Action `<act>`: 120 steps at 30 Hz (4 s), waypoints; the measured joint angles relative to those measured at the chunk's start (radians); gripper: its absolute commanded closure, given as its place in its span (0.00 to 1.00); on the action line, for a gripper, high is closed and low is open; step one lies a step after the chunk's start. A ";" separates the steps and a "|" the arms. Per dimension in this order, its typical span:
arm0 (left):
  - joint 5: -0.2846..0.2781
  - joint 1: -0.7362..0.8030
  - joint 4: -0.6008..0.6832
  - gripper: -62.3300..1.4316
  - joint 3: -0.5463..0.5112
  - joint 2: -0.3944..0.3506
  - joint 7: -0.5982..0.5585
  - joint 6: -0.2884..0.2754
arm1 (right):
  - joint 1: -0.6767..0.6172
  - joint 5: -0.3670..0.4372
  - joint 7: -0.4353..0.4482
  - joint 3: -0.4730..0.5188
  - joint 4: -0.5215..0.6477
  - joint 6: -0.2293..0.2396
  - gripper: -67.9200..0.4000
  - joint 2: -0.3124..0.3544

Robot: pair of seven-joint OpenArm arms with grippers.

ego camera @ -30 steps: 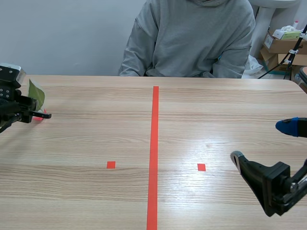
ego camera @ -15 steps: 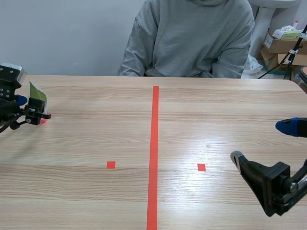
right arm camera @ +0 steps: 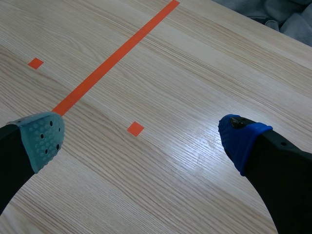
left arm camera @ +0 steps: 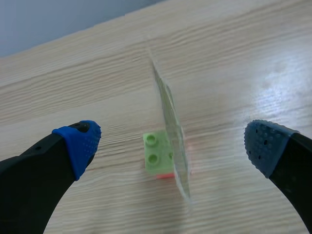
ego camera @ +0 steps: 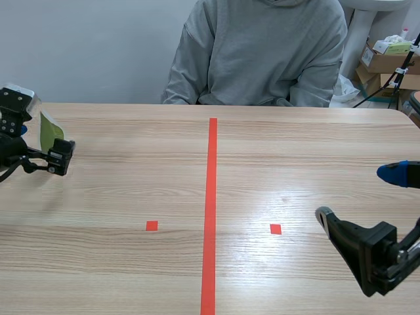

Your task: Do the leaf sorting experiment

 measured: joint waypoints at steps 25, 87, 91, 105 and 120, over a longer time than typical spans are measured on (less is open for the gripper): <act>-0.213 1.270 1.512 0.00 0.000 -0.253 0.034 -0.006 | 0.000 0.000 -0.024 0.000 0.000 0.000 0.02 0.000; -0.382 1.368 1.657 0.00 -0.010 -0.184 0.202 0.007 | 0.000 0.000 -0.024 0.000 0.000 0.000 0.02 0.000; -0.368 1.368 1.657 0.00 -0.010 -0.184 0.202 0.007 | 0.000 0.000 -0.024 0.000 0.000 0.000 0.02 0.000; -0.368 1.368 1.657 0.00 -0.010 -0.184 0.202 0.007 | 0.000 0.000 -0.024 0.000 0.000 0.000 0.02 0.000; -0.368 1.368 1.657 0.00 -0.010 -0.184 0.262 0.007 | 0.000 0.000 -0.024 0.000 0.000 0.000 0.02 0.000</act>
